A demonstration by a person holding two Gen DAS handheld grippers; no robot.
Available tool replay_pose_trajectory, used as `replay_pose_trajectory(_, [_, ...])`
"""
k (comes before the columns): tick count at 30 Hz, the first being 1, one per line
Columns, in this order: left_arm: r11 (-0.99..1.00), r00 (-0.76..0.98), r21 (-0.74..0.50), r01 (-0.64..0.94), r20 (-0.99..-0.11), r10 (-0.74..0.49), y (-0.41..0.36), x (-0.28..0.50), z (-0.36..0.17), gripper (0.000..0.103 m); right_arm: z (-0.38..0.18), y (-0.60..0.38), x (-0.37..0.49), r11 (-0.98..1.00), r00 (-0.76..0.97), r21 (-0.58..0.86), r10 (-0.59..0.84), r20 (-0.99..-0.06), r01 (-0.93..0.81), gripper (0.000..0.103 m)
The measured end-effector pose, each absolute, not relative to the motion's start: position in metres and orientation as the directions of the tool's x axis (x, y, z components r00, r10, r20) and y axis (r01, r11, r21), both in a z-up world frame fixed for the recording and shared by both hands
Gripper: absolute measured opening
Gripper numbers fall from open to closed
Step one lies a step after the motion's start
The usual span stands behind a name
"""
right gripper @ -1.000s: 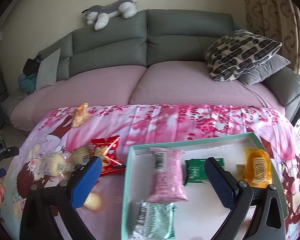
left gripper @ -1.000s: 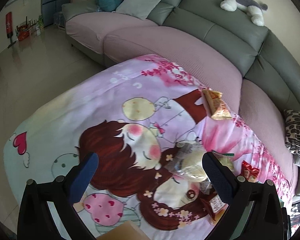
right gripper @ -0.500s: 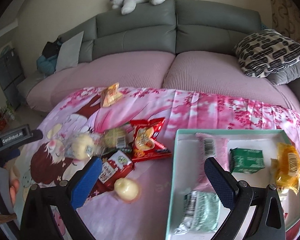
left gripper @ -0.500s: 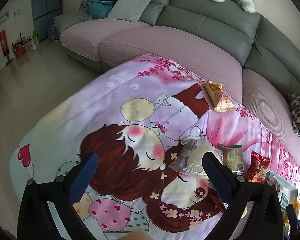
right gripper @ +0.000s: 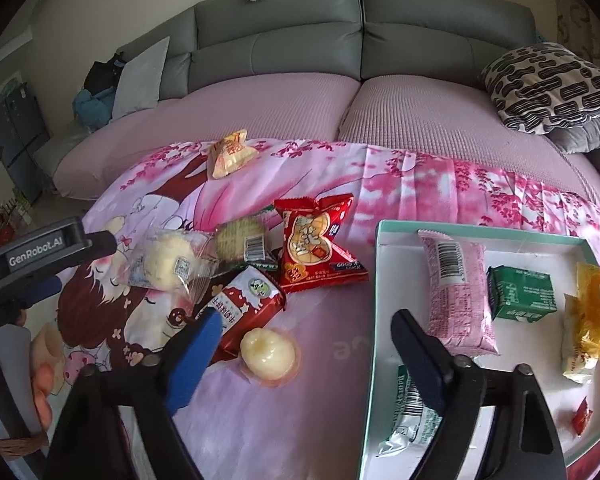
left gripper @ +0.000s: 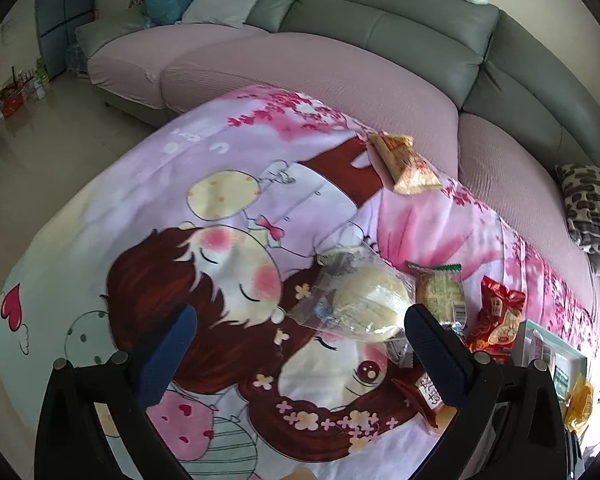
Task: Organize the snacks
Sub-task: 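Move both open tools back toward the snack pile, then grasp the red-white milk biscuit packet with the left tool while the right tool grasps the round cream bun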
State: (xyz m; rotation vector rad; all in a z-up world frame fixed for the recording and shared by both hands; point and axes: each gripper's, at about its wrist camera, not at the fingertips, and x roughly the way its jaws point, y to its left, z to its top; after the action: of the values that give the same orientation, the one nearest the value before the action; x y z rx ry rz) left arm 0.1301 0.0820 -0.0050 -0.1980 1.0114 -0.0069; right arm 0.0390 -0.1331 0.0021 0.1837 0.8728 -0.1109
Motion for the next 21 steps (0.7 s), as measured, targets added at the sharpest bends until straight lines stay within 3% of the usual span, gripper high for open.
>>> replay_pose_trajectory(6, [0.987, 0.489, -0.163, -0.011, -0.862, -0.137, 0.060, 0.132, -0.013, 0.103, -0.007, -0.129, 0.043, 0.981, 0.618, 0.119, -0.003, -0.786, 0.156, 0.082])
replay_pose_trajectory(17, [0.982, 0.376, -0.135, 0.130, -0.910, -0.175, 0.019, 0.138, -0.030, 0.103, -0.025, -0.113, 0.048, 0.989, 0.573, 0.111, 0.033, -0.819, 0.101, 0.067])
replay_pose_trajectory(19, [0.979, 0.365, -0.132, 0.155, -0.913, -0.181, 0.011, 0.139, -0.032, 0.103, -0.029, -0.114, 0.049, 0.988, 0.564, 0.117, 0.037, -0.825, 0.106, 0.058])
replay_pose_trajectory(21, [0.976, 0.353, -0.133, 0.173, -0.917, -0.188, 0.007, 0.139, -0.034, 0.103, -0.033, -0.117, 0.049, 0.985, 0.554, 0.126, 0.041, -0.832, 0.115, 0.056])
